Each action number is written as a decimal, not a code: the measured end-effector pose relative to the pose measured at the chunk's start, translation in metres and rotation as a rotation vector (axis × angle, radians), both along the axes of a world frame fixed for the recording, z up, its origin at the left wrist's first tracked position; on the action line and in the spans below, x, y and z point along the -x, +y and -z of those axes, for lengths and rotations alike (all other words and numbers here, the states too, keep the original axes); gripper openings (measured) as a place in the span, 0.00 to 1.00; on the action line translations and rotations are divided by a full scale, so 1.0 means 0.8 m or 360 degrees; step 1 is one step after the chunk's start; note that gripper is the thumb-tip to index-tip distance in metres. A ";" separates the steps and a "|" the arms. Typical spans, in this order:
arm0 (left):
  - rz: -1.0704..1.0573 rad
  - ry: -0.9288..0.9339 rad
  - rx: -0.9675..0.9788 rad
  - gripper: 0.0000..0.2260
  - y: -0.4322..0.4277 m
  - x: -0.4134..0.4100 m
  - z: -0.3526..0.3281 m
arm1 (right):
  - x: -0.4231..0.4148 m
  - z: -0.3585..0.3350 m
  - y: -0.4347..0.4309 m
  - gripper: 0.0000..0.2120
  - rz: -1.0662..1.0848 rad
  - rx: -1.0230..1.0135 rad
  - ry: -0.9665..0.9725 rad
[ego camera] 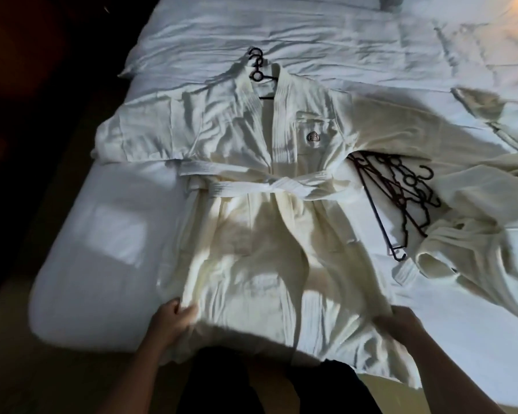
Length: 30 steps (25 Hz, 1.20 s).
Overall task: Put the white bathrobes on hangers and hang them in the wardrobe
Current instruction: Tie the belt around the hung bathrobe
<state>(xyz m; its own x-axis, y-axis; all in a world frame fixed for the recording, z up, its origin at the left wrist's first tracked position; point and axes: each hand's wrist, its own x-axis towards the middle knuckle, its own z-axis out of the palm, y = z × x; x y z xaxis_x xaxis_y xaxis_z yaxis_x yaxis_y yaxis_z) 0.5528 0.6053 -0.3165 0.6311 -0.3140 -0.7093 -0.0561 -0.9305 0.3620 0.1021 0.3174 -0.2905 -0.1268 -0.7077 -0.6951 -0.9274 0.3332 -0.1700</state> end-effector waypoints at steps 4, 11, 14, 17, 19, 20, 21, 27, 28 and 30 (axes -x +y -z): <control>0.0027 -0.0066 -0.0182 0.13 0.034 -0.001 -0.001 | 0.034 0.001 0.018 0.11 -0.0048 -0.0072 0.0248; 0.0134 -0.0289 -0.0201 0.35 -0.037 0.044 -0.072 | -0.003 -0.059 0.038 0.31 -0.0024 -0.0141 0.0336; 0.0533 -0.0066 -0.0028 0.27 -0.093 0.090 -0.112 | -0.011 -0.102 0.033 0.35 -0.0111 -0.0048 0.0218; 0.0783 0.0001 0.0119 0.22 -0.167 0.142 -0.148 | 0.028 -0.131 0.007 0.31 0.0035 0.0004 0.0076; 0.0967 0.0029 0.0192 0.19 -0.222 0.183 -0.174 | 0.078 -0.135 -0.008 0.28 0.0300 0.0044 -0.0055; 0.1071 0.0033 0.0205 0.19 -0.253 0.205 -0.188 | 0.106 -0.133 -0.017 0.27 0.0420 0.0089 -0.0126; 0.1167 0.0007 0.0235 0.19 -0.278 0.223 -0.199 | 0.129 -0.133 -0.024 0.25 0.0492 0.0134 -0.0193; 0.1734 0.0022 0.0380 0.19 -0.455 0.382 -0.239 | 0.257 -0.157 -0.079 0.21 0.1068 0.0478 -0.0452; 0.1802 0.0013 0.0395 0.20 -0.483 0.412 -0.240 | 0.274 -0.158 -0.090 0.23 0.1112 0.0511 -0.0462; 0.1943 0.0002 0.0455 0.21 -0.527 0.465 -0.245 | 0.296 -0.155 -0.113 0.27 0.1113 0.0591 -0.0458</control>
